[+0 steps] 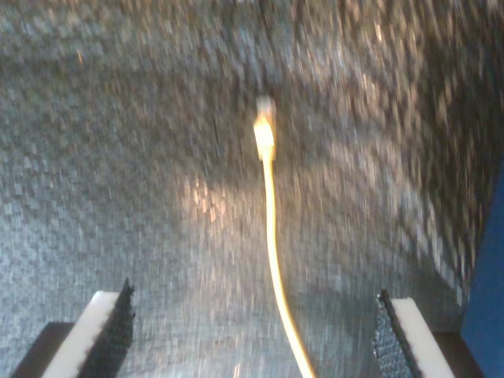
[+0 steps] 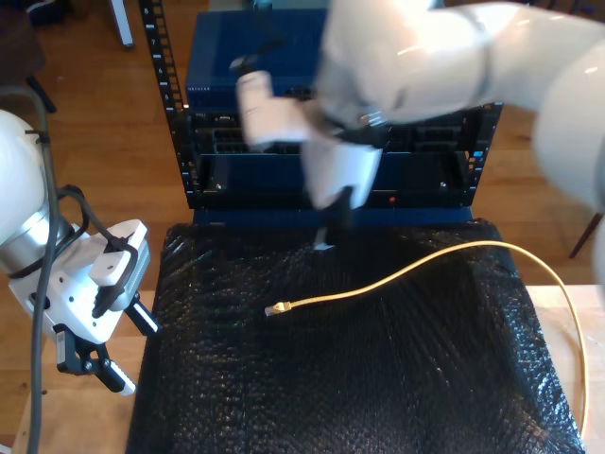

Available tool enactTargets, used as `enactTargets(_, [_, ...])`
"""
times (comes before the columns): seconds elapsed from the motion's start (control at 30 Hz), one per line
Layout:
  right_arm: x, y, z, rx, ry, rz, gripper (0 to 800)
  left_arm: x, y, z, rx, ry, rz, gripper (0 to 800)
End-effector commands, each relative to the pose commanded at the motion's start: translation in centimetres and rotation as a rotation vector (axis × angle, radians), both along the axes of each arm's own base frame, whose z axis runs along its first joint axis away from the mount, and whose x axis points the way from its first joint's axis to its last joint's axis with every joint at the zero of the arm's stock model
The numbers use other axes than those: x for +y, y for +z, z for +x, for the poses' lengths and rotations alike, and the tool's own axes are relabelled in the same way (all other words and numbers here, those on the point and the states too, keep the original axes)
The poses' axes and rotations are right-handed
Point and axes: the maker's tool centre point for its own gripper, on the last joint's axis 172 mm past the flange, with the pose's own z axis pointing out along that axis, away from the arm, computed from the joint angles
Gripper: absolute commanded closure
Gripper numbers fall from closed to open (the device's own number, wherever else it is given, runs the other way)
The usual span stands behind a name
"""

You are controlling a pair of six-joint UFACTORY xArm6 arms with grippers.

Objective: Grab the cable and plug it in

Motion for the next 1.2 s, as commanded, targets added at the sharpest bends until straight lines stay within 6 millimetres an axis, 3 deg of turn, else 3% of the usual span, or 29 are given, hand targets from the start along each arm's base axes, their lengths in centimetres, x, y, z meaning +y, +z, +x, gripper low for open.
enactTargets(0.1, [-3.8,0.3,0.9,-0.006,-0.019,-0.002,71,0.0,0.0,0.0,0.001,0.001,0.0,0])
enactTargets(0.2, [-5.5,0.0,0.6,0.007,-0.023,-0.006,71,-0.1,0.0,0.1,0.001,0.002,-0.001,0])
enactTargets(0.37, [-5.9,-0.9,-0.4,0.028,0.021,-0.01,72,-0.4,0.0,0.1,0.003,0.003,-0.006,0])
enactTargets(0.5, [-3.9,-1.1,-1.2,0.052,0.057,0.085,72,-2.0,1.4,1.3,-0.026,0.031,-0.063,0])
enactTargets(0.7, [-4.1,0.3,-1.3,0.091,0.038,0.278,71,-2.7,2.9,2.7,-0.064,0.049,-0.094,0])
enactTargets(0.83, [-5.4,1.4,-0.5,0.071,0.024,0.312,2,-2.6,3.1,2.9,-0.065,0.058,-0.09,0])
enactTargets(1.2, [-7.0,8.1,0.7,0.011,0.045,0.321,1,-2.6,3.0,3.0,-0.062,0.069,-0.088,0])
